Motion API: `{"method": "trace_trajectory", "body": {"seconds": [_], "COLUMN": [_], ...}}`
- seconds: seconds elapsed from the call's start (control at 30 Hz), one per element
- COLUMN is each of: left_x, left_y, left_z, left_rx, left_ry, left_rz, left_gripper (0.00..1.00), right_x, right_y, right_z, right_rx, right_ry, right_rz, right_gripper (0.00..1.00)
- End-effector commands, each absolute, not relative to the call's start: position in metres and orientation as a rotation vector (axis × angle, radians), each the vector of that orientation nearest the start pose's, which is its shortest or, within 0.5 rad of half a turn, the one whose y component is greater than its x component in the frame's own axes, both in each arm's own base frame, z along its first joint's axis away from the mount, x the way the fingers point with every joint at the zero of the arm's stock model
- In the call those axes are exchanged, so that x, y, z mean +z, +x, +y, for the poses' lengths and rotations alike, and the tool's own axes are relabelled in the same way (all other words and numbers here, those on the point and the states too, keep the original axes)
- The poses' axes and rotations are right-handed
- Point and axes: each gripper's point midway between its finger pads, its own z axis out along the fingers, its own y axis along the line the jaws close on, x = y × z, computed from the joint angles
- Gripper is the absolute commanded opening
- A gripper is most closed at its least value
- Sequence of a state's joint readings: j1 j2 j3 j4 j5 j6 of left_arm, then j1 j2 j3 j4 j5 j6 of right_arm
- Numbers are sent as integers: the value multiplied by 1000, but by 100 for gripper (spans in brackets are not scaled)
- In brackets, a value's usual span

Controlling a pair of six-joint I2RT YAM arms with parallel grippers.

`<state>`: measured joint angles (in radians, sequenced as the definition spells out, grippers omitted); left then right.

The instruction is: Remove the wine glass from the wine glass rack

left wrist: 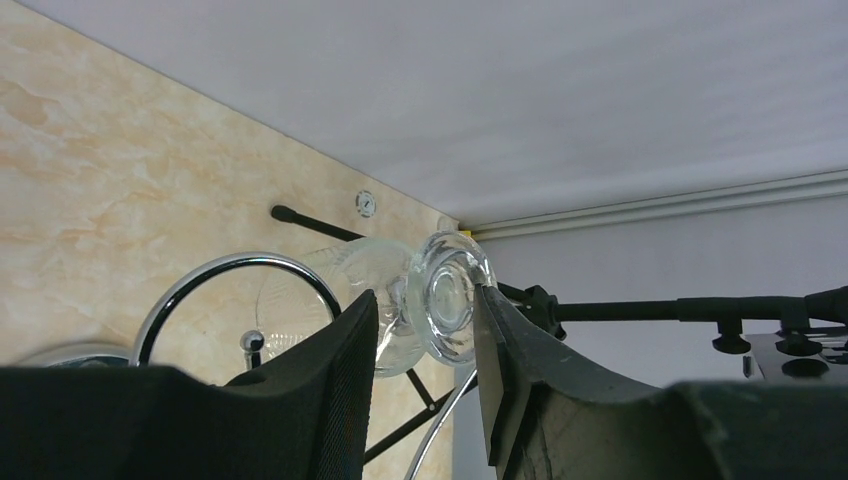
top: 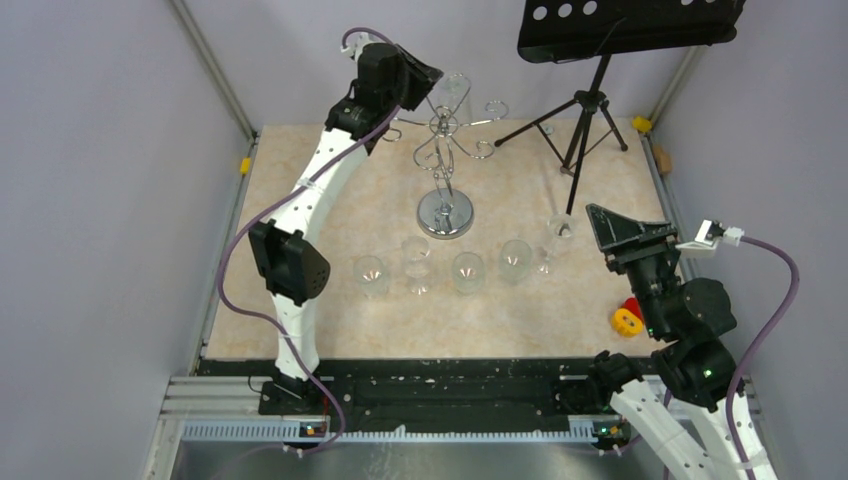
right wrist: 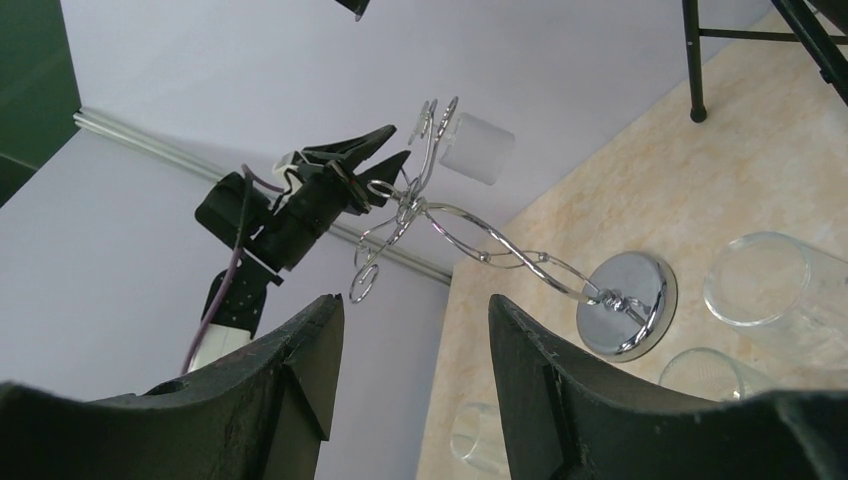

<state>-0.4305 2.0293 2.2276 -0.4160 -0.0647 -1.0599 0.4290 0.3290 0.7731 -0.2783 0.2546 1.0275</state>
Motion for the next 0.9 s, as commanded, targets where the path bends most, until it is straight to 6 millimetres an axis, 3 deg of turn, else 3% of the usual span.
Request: {"method": "trace_trajectory", "body": {"seconds": [0.0, 0.3, 0.5, 0.67, 0.77, 0.87], "left_x": [387, 386, 402, 402, 402, 404], "left_y": [548, 547, 542, 541, 540, 539], "left_z": [-282, -302, -304, -303, -303, -301], "left_rx": [-1027, -1180, -1283, -1284, -1290, -1282], "left_ry": [-613, -599, -601, -603, -604, -599], "left_rz": [1773, 1777, 1679, 1673, 1664, 1661], "left_gripper": [44, 43, 23, 12, 12, 17], "right_x": [391, 396, 393, 396, 396, 394], "right_y": [198, 198, 199, 197, 197, 198], "right_z": [76, 76, 77, 75, 74, 74], "right_rx": [1009, 1014, 1013, 1002, 998, 995], "right_ry": [636, 640, 643, 642, 642, 646], "right_rz": [1303, 1296, 1308, 1304, 1307, 1311], "right_gripper": [56, 56, 54, 53, 53, 52]}}
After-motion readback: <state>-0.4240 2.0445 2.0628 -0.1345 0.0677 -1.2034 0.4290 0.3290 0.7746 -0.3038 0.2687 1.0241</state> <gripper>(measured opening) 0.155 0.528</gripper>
